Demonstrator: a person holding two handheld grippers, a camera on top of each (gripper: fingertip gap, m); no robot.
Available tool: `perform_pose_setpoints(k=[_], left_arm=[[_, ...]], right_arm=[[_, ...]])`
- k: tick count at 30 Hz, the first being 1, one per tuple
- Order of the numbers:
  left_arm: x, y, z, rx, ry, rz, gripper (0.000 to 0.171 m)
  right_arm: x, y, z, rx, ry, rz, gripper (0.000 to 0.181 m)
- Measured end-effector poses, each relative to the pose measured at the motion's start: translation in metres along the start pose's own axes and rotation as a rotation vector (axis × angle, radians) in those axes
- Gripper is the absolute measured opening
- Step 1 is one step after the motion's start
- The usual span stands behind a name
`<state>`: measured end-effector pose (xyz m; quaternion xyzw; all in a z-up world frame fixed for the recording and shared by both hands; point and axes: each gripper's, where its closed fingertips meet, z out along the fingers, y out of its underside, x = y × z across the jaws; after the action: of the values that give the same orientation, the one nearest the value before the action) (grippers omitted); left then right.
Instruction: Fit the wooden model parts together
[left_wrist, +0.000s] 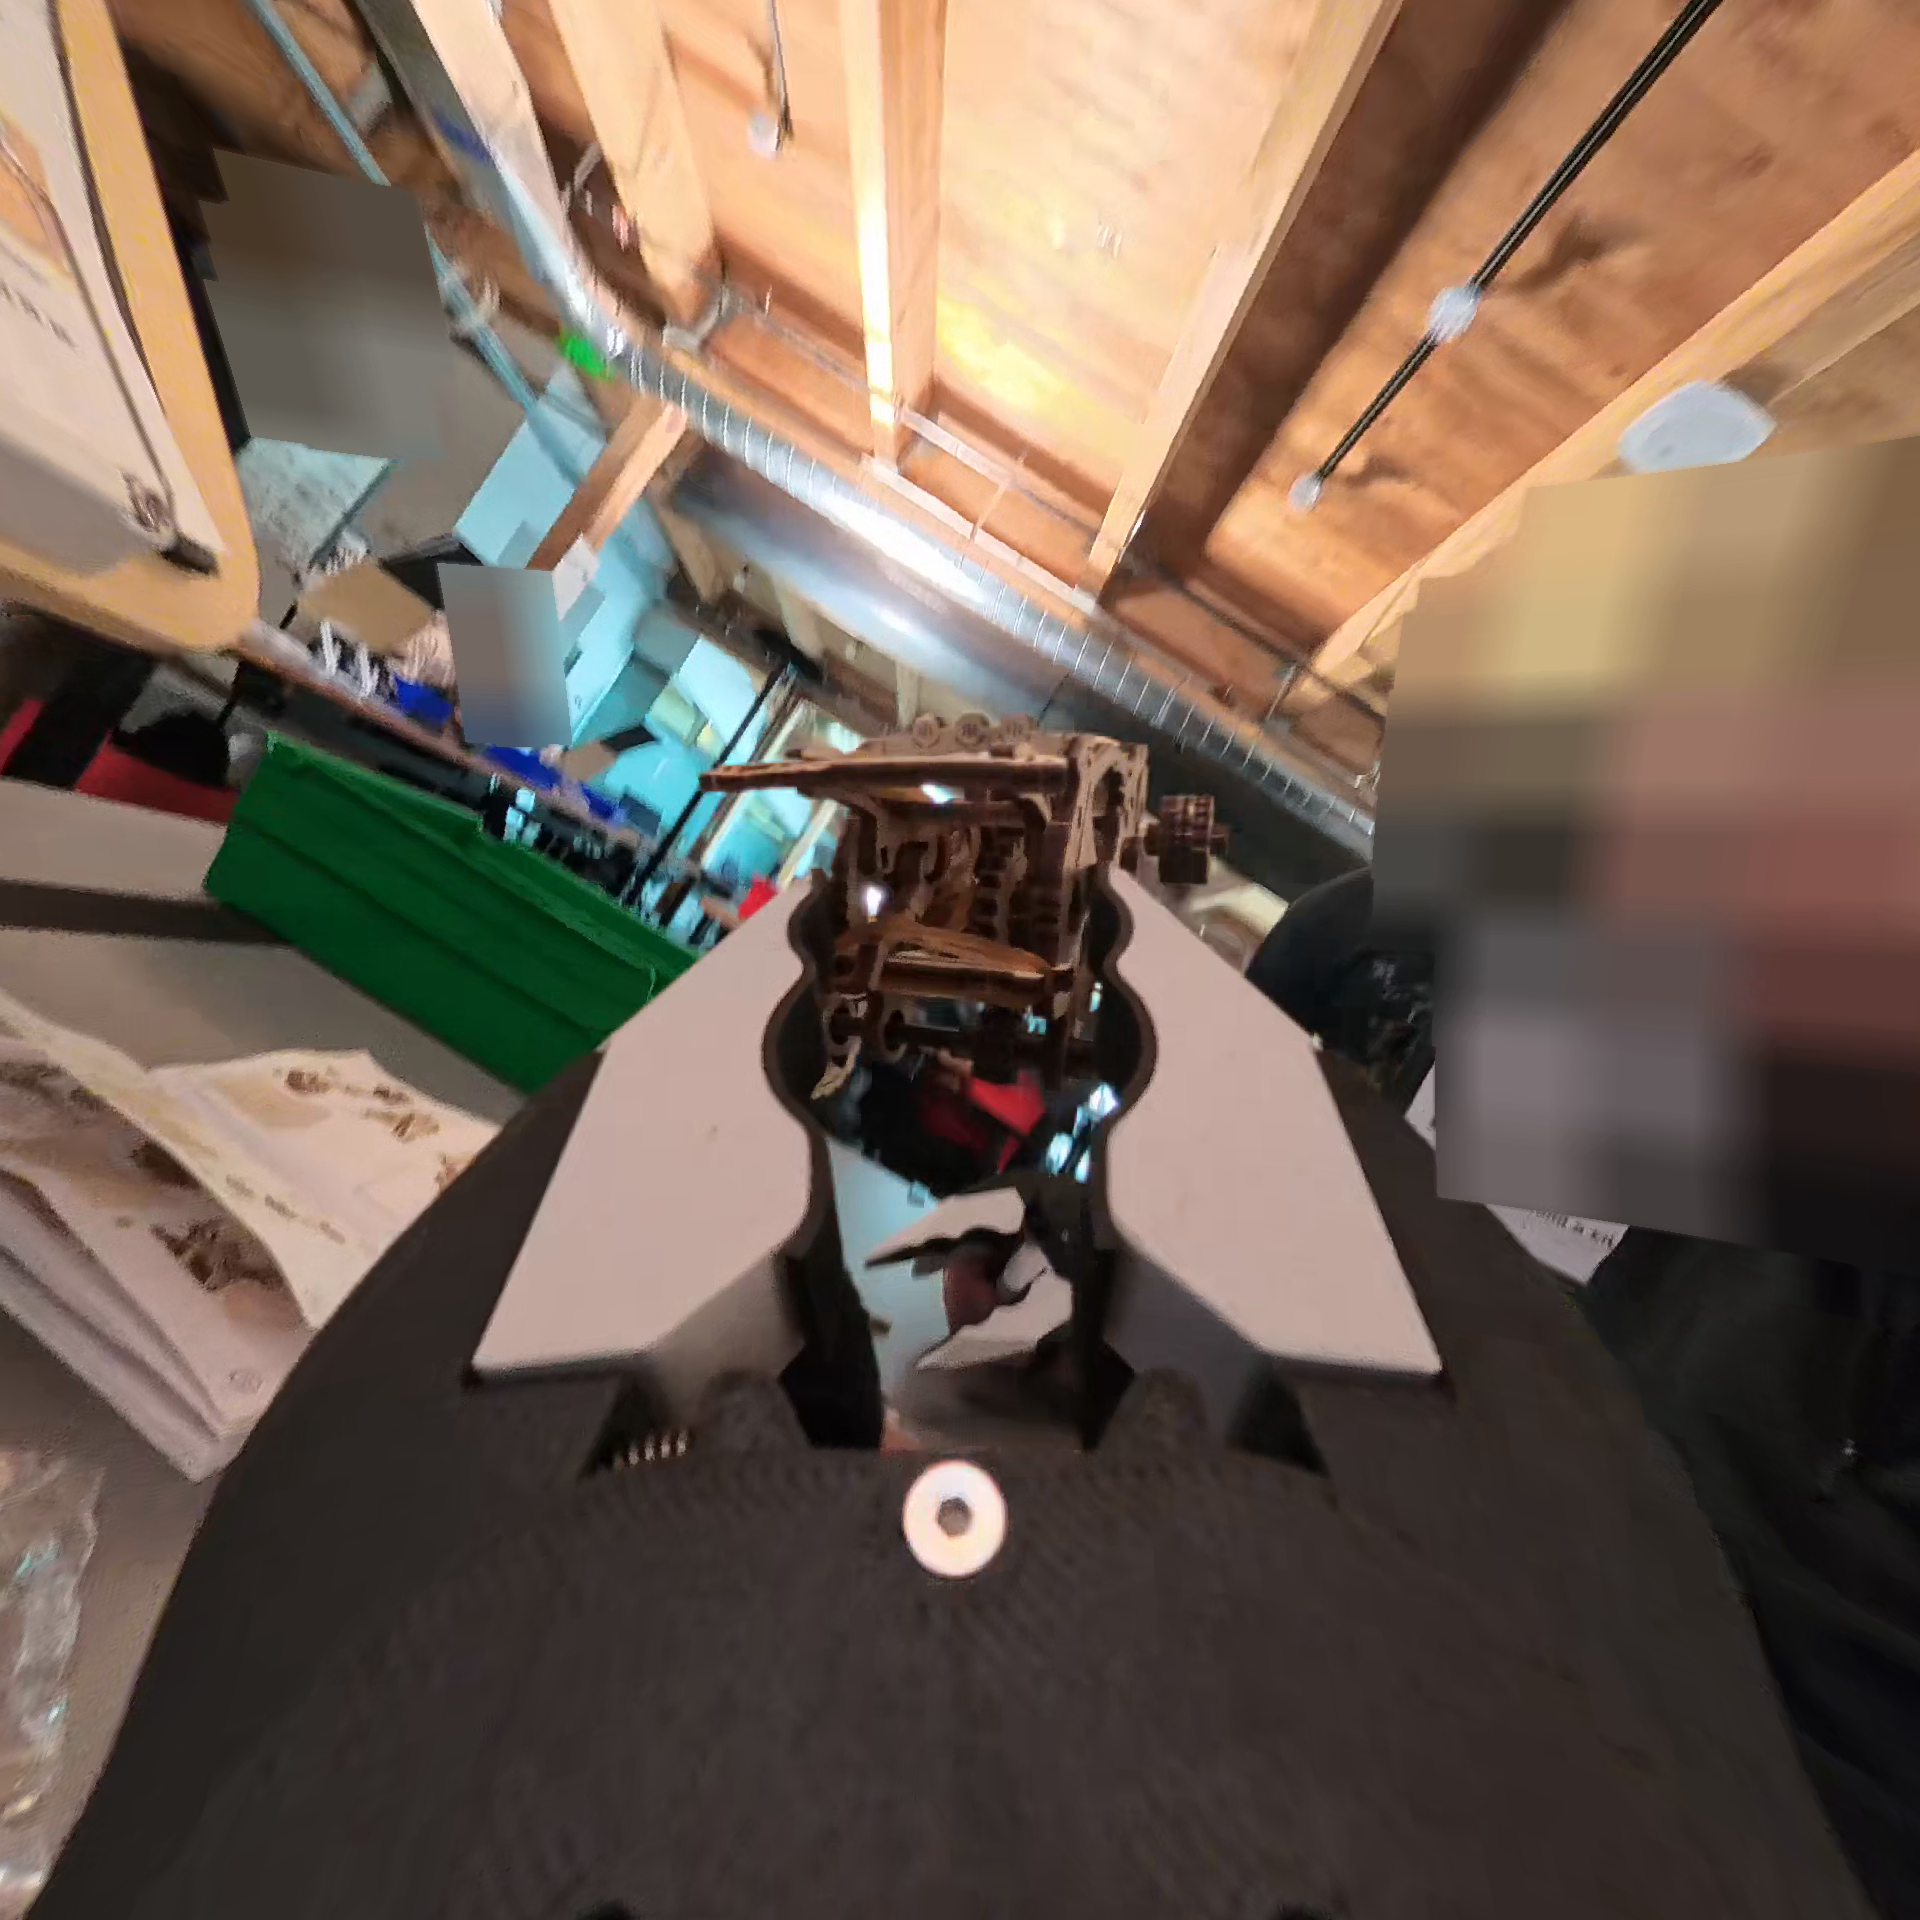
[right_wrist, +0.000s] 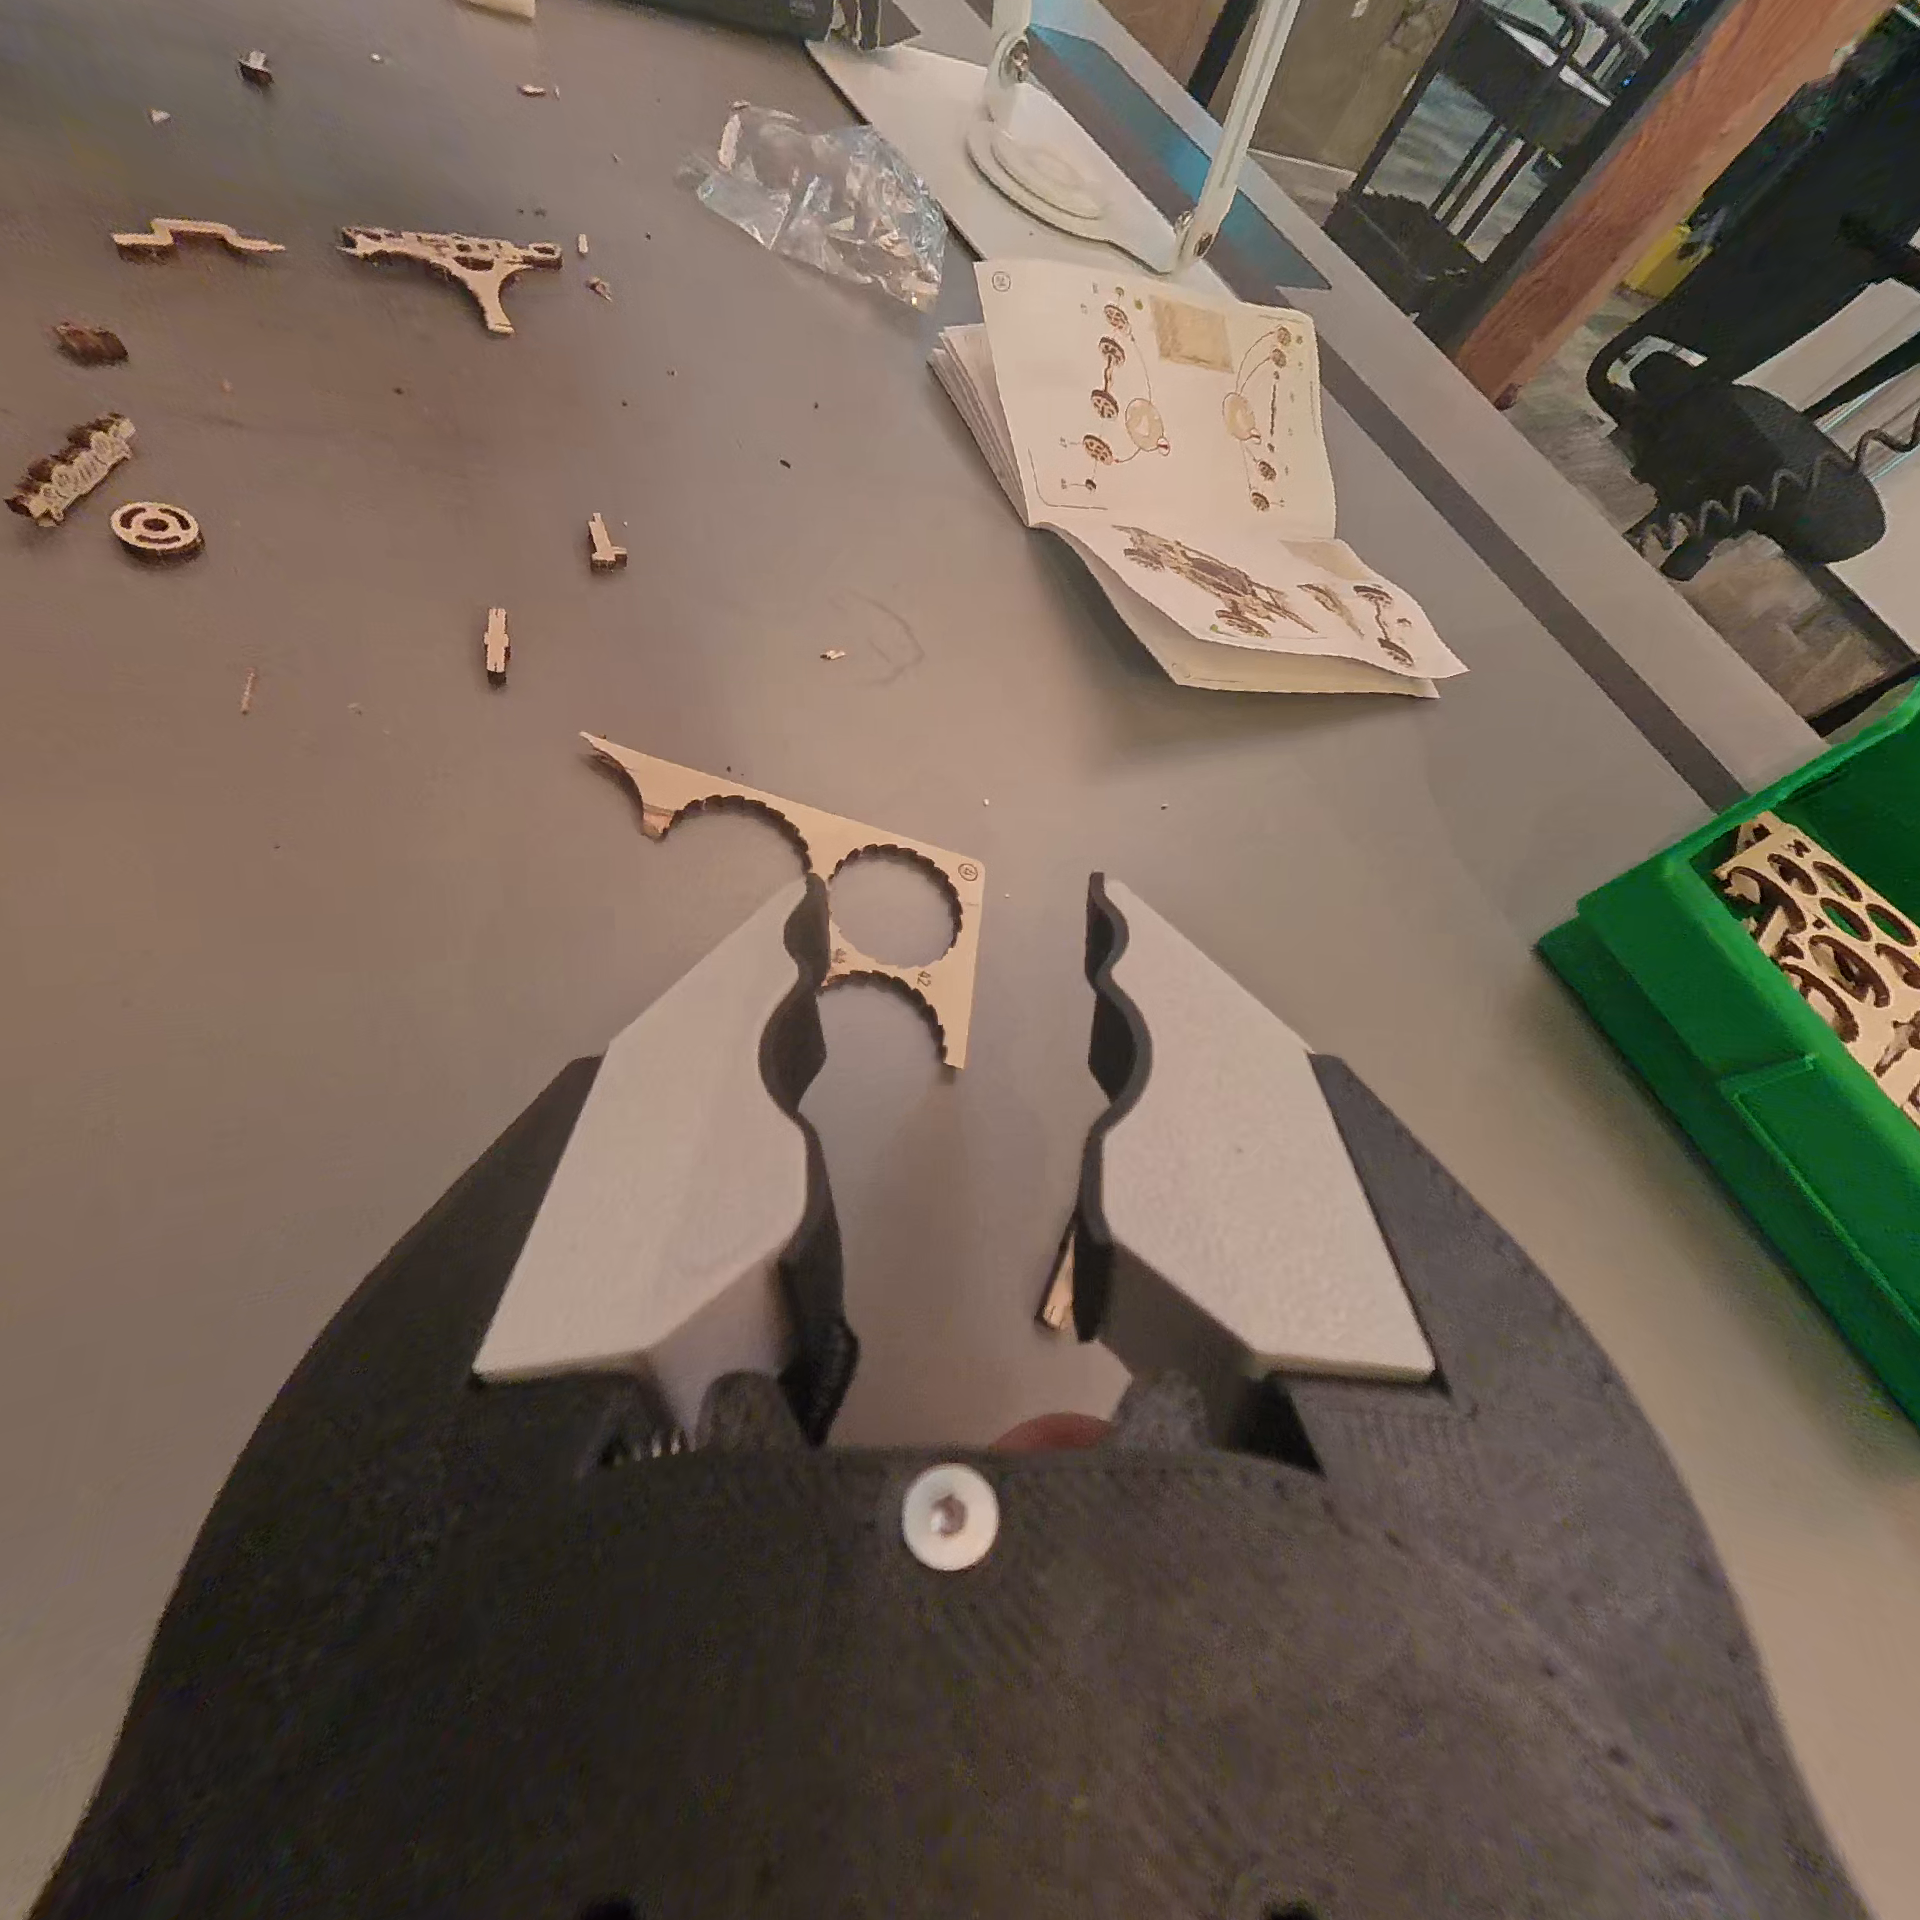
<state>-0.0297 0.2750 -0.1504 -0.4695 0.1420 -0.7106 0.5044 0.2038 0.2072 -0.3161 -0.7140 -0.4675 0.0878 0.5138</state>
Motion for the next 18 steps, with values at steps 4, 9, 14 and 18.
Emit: perform_pose_setpoints(k=[4, 9, 14, 18], left_arm=[[0.005, -0.007, -0.005, 0.093, 0.045, -0.007, 0.046], [0.008, -0.004, -0.001, 0.108, 0.066, -0.010, 0.046], [0.000, 0.005, 0.006, 0.045, 0.004, 0.044, 0.046], [-0.002, 0.021, 0.020, -0.044, -0.128, 0.207, 0.045]], right_arm=[[0.005, -0.005, -0.004, 0.040, 0.004, 0.037, 0.048], [0.004, -0.004, -0.004, 0.040, 0.001, 0.037, 0.049], [0.005, -0.004, -0.005, 0.043, 0.004, 0.044, 0.050], [0.011, -0.007, -0.008, 0.072, 0.015, 0.082, 0.051]])
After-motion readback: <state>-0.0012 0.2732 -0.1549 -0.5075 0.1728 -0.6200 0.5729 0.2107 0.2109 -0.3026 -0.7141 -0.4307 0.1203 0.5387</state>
